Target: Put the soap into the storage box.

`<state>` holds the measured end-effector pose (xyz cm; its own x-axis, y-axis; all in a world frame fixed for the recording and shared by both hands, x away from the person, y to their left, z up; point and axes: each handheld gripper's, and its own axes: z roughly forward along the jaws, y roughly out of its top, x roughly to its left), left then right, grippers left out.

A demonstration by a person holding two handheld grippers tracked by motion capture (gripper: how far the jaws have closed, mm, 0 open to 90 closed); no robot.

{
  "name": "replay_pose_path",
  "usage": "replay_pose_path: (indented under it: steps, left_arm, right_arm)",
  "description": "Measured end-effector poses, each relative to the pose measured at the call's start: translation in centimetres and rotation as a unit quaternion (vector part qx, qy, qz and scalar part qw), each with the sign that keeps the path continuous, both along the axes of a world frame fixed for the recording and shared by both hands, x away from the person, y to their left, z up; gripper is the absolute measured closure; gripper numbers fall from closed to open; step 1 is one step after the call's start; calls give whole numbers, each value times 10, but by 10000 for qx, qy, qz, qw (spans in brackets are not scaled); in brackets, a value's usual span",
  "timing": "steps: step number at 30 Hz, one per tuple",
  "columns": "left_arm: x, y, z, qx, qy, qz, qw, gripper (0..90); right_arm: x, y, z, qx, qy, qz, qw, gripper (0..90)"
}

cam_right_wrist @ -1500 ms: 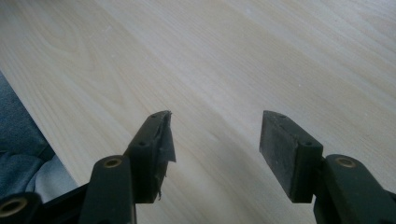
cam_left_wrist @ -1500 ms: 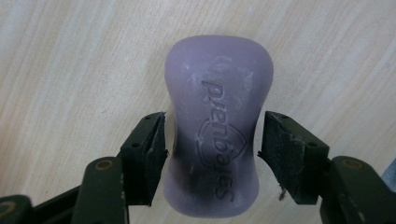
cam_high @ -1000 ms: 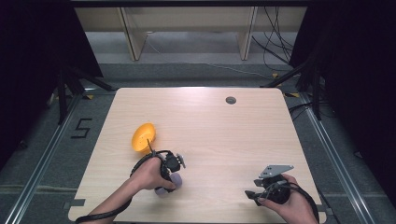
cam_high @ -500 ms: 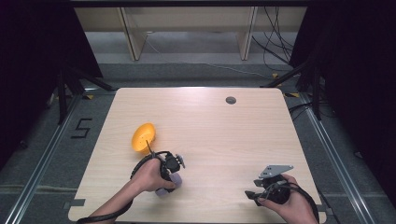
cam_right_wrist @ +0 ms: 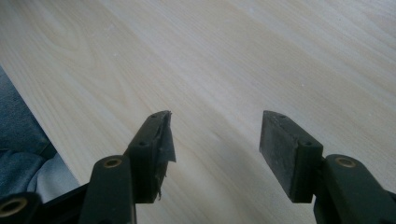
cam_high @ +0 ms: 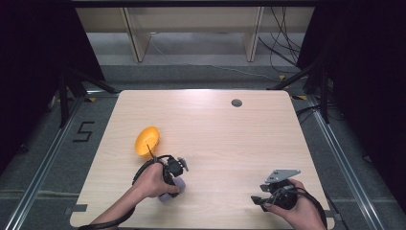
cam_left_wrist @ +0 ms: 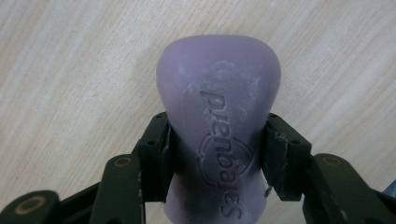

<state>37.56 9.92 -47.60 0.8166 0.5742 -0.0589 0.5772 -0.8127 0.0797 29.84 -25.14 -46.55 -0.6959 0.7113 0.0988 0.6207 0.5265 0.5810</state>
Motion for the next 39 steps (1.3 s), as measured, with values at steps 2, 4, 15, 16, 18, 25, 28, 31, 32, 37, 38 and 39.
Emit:
replay_pose_path:
  steps: [2,4,15,16,18,25,28,31,32,37,38,39]
  left_arm:
    - [0,0,0,2,-34,-18,10000,490]
    - [0,1,2,-25,-25,11,10000,490]
    - [2,6,12,-155,-43,242,9996,489]
    - [0,6,13,-266,-47,459,9986,490]
    - [-1,7,14,-282,15,559,9980,489]
    - [0,11,17,-342,-39,769,9964,489]
    - [0,13,18,-327,-118,867,9956,489]
    - [1,16,19,-362,-132,947,9948,489]
    - [1,16,19,-381,-120,1014,9940,489]
    - [3,20,23,-373,-110,1111,9930,489]
    - [2,21,23,-381,-142,1162,9924,489]
    - [2,21,23,-393,-138,1201,9919,489]
  right_arm:
    - [0,0,0,-2,-1,2,10000,439]
    - [0,0,0,-5,-5,0,10000,438]
    - [0,0,0,1,-5,-1,10000,438]
    - [0,0,0,5,-5,-1,10000,439]
    - [0,0,0,11,3,-10,10000,439]
    - [0,1,0,36,33,-31,10000,439]
    - [0,0,0,17,4,-7,10000,439]
    - [0,1,0,15,-1,-8,10000,439]
    - [0,0,0,17,6,-8,10000,438]
    - [0,1,0,16,7,-7,10000,438]
    - [0,1,0,17,5,-7,10000,438]
    - [0,1,0,17,4,-9,10000,438]
